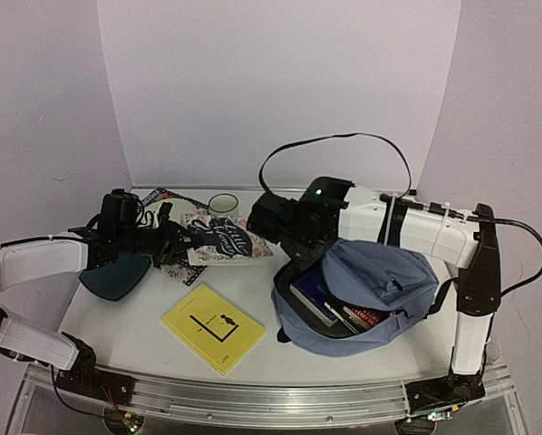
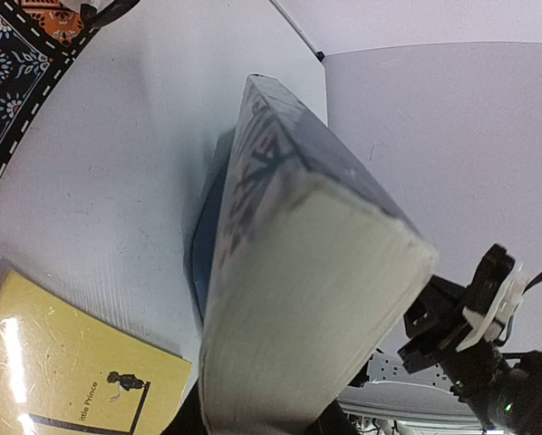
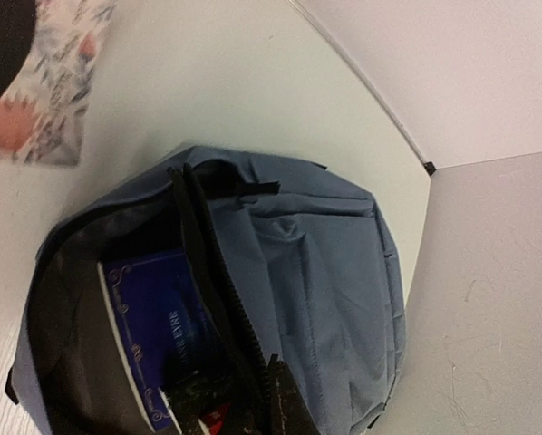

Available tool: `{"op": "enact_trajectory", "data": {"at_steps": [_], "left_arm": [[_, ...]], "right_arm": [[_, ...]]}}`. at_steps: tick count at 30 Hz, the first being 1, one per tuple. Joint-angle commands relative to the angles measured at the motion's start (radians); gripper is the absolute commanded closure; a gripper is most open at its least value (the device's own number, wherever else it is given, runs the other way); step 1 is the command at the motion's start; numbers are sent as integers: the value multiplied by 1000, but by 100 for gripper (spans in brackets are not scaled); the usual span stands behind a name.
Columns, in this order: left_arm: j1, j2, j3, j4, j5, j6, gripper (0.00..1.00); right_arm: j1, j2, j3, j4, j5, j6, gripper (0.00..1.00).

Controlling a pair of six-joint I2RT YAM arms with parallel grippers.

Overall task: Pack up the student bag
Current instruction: Open the largest pocket of the student bag, then place the book in the largest pocket of the bag.

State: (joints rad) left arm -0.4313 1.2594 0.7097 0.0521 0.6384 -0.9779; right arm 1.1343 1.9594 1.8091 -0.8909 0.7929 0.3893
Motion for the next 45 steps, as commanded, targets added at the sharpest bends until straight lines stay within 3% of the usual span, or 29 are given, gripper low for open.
{"op": "enact_trajectory", "data": {"at_steps": [1, 5, 10, 18, 25, 45], "left_arm": [[-6, -58, 47, 113, 73, -26, 100], [-23, -62, 64, 113, 76, -43, 100], [-43, -59, 87, 119, 79, -63, 100], [-129, 18, 139, 206, 84, -106, 100], [-189, 142, 197, 238, 76, -105, 100], [-281, 356, 361, 344, 108, -123, 100]], "right_arm": [[-78, -58, 82, 68, 119, -42, 100], [-156, -58, 97, 230, 48, -113, 100], [-210, -26, 141, 307, -22, -130, 100], [-214, -57, 165, 408, -154, -132, 100], [-214, -150, 85, 514, -273, -124, 100], [-215, -196, 24, 621, -445, -54, 100]]}}
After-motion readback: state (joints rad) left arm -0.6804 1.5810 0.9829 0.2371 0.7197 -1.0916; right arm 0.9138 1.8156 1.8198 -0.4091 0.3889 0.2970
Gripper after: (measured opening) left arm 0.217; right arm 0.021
